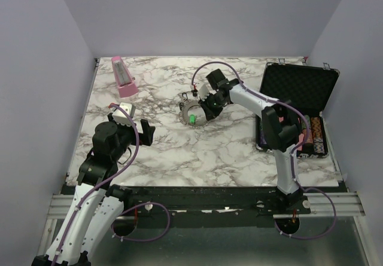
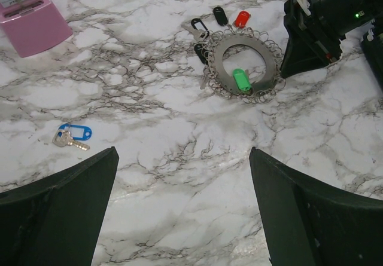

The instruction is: Put the keys on the keyring

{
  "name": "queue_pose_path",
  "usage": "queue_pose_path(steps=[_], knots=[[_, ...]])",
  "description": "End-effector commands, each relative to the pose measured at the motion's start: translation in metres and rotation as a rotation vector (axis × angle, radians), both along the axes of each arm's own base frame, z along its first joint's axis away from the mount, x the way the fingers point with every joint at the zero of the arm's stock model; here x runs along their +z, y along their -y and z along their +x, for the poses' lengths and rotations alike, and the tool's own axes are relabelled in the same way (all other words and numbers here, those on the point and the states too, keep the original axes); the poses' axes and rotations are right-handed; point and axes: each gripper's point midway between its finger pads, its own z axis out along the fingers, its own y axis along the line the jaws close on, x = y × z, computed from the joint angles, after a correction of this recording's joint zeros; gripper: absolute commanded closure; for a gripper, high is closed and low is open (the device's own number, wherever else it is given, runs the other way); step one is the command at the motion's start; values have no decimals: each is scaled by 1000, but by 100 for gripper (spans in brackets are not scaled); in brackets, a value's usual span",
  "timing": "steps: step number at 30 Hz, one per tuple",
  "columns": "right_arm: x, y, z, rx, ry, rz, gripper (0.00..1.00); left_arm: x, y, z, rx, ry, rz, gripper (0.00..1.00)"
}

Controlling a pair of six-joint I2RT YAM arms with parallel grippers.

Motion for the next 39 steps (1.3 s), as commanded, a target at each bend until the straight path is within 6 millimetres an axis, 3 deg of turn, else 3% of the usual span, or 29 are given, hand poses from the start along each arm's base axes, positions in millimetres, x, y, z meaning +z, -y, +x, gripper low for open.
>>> queue_pose_path(steps=[1, 6, 9, 11, 15, 20, 26, 35, 39], knots=[[-9, 1, -3, 7, -39, -11, 79, 9, -1, 1, -3, 36, 1, 1], [-9, 1, -3, 15, -43, -10, 82, 10, -1, 1, -3, 37, 1, 1], [-7, 0, -4, 24, -44, -6, 92, 9, -1, 1, -3, 36, 1, 1], [-1, -2, -5, 34, -41, 8, 99, 10, -1, 1, -3, 37, 0, 1], [17, -7, -8, 63, -27, 48, 99, 9, -1, 1, -3, 35, 2, 1], [64, -13, -10, 81, 38, 123, 99, 10, -1, 1, -2, 38, 2, 1], [127, -7, -37, 143, 95, 200, 99, 12, -4, 1, 10, 48, 1, 1], [209, 37, -80, 197, 310, 184, 99, 14, -9, -1, 34, 71, 1, 1], [219, 61, -110, 229, 357, 150, 99, 14, -9, -1, 37, 74, -3, 1]])
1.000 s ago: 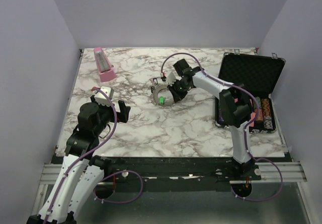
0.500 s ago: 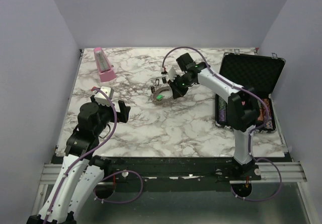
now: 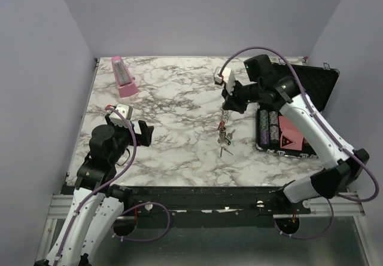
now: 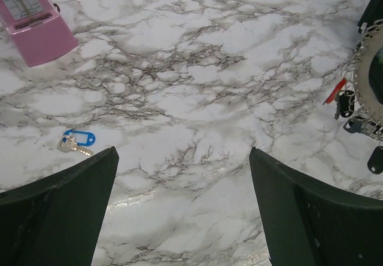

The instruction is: Put the keys on the keyring

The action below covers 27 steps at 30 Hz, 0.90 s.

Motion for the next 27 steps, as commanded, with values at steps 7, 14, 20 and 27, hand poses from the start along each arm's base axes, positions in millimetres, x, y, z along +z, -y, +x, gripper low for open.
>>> queue_pose_path(steps=[7, 14, 20, 27], knots=[[-28, 68, -55, -12, 53, -182, 99, 3, -2, 2, 10, 23, -5, 1], [-51, 81, -34, -109, 41, -295, 99, 4, 0, 1, 3, 26, -12, 1], [-85, 33, -11, -11, -123, -235, 99, 6, -1, 0, 5, 38, -15, 1], [-155, -49, 3, 89, -346, -160, 99, 8, -9, 0, 44, 53, -6, 1]])
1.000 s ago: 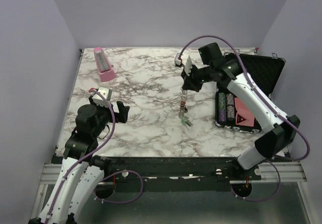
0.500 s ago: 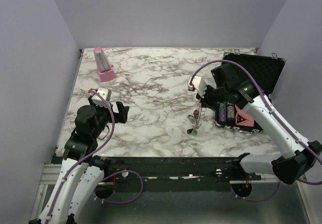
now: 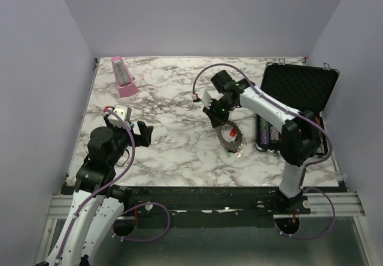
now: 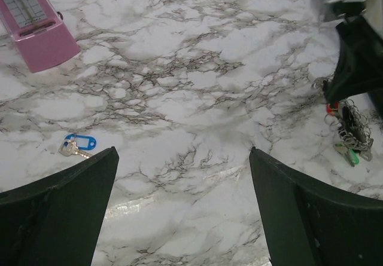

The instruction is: Put the keys on the keyring

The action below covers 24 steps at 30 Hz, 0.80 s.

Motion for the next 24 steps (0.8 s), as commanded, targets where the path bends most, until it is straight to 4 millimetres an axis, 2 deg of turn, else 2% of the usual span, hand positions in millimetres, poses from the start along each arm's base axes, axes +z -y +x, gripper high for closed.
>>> queue_pose_path(steps=[1, 4, 8, 12, 14, 24], knots=[[-30, -55, 1, 14, -108, 114, 99, 3, -8, 2, 44, 29, 0, 1], [-55, -68, 3, 2, -152, 105, 99, 2, -9, 2, 46, 26, 5, 1], [-70, -76, 5, -23, -162, 101, 99, 3, -9, 2, 48, 30, 7, 1], [-80, -73, 8, -44, -144, 71, 99, 4, -9, 2, 46, 31, 5, 1], [-81, -71, 11, -52, -129, 62, 96, 5, -8, 2, 44, 33, 3, 1], [-76, -73, 2, -43, -170, 81, 70, 5, -8, 2, 42, 34, 5, 1]])
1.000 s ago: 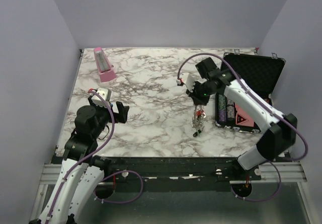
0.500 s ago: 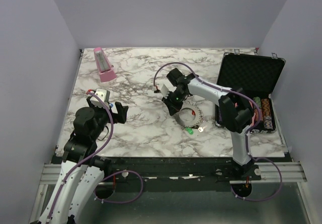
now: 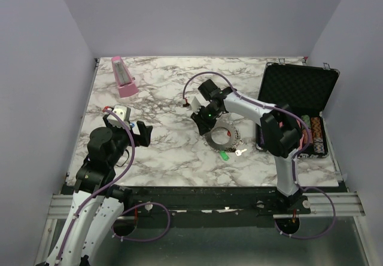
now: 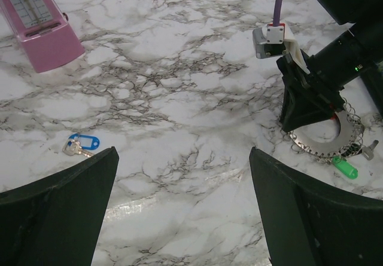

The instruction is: Put the keys on the keyring

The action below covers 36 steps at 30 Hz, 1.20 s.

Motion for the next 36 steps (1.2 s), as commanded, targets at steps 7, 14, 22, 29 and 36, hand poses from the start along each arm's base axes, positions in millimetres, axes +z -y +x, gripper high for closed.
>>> queue_pose_path(steps=[7, 14, 22, 29, 36], knots=[[42, -6, -7, 13, 46, 85, 57, 4, -6, 1, 28, 28, 3, 1], [22, 8, 4, -23, 43, 42, 61, 3, -5, 1, 24, 23, 3, 1], [23, 2, 2, 9, -40, 88, 64, 2, -5, 2, 25, 23, 2, 1], [89, -4, -36, 132, -71, 308, 59, -12, -1, 13, 34, -69, -53, 1], [130, 23, -39, 59, -28, 485, 47, -43, -2, 49, 71, -343, -352, 2]])
